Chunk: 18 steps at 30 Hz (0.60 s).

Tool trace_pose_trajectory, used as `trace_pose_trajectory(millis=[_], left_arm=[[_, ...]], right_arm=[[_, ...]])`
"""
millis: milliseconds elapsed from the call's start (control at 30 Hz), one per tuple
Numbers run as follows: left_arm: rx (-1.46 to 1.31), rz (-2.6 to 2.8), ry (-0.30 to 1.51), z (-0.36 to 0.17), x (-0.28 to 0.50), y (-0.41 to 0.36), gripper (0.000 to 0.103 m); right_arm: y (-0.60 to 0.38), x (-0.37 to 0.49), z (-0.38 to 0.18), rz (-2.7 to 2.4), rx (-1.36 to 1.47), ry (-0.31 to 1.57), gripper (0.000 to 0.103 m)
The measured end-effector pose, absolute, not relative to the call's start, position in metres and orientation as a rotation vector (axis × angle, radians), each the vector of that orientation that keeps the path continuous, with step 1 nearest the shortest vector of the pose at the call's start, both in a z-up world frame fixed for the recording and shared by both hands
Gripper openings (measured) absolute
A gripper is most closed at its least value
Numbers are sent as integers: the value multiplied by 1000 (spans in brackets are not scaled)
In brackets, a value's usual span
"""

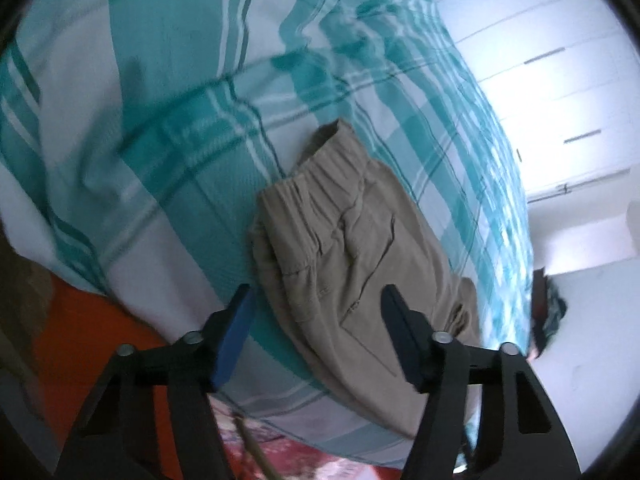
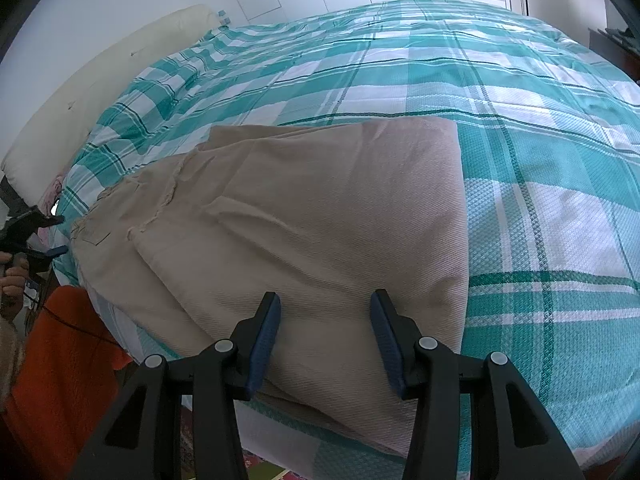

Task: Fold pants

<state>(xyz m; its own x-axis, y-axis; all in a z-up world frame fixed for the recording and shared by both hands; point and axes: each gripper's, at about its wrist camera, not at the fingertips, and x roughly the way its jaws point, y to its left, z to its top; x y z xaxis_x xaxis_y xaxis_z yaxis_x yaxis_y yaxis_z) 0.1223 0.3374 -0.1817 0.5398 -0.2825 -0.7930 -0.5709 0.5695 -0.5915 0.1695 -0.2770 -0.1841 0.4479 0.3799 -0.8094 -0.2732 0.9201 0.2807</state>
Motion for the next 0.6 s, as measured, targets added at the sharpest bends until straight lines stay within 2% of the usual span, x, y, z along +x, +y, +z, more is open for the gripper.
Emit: trace_pose_trajectory(millis=[200, 267, 300, 333, 433, 600], left_arm=[[-1054, 240, 1040, -209, 116, 340, 58], [-1064, 222, 1010, -212, 119, 339, 44], [-1069, 206, 1001, -212, 119, 338, 30], [-1065, 206, 993, -210, 119, 338, 27], [-1043, 197, 963, -208, 115, 336, 21], [-1099, 157, 905, -222, 107, 341, 21]], right_arm=[[-277, 169, -185, 406, 114, 1029, 48], [-277, 169, -184, 406, 115, 1028, 48], [-277, 169, -184, 406, 114, 1027, 48], [-277, 169, -184, 406, 113, 1028, 48], [-276, 173, -179, 393, 112, 1075, 48], [-244, 190, -137, 405, 178, 1183, 49]])
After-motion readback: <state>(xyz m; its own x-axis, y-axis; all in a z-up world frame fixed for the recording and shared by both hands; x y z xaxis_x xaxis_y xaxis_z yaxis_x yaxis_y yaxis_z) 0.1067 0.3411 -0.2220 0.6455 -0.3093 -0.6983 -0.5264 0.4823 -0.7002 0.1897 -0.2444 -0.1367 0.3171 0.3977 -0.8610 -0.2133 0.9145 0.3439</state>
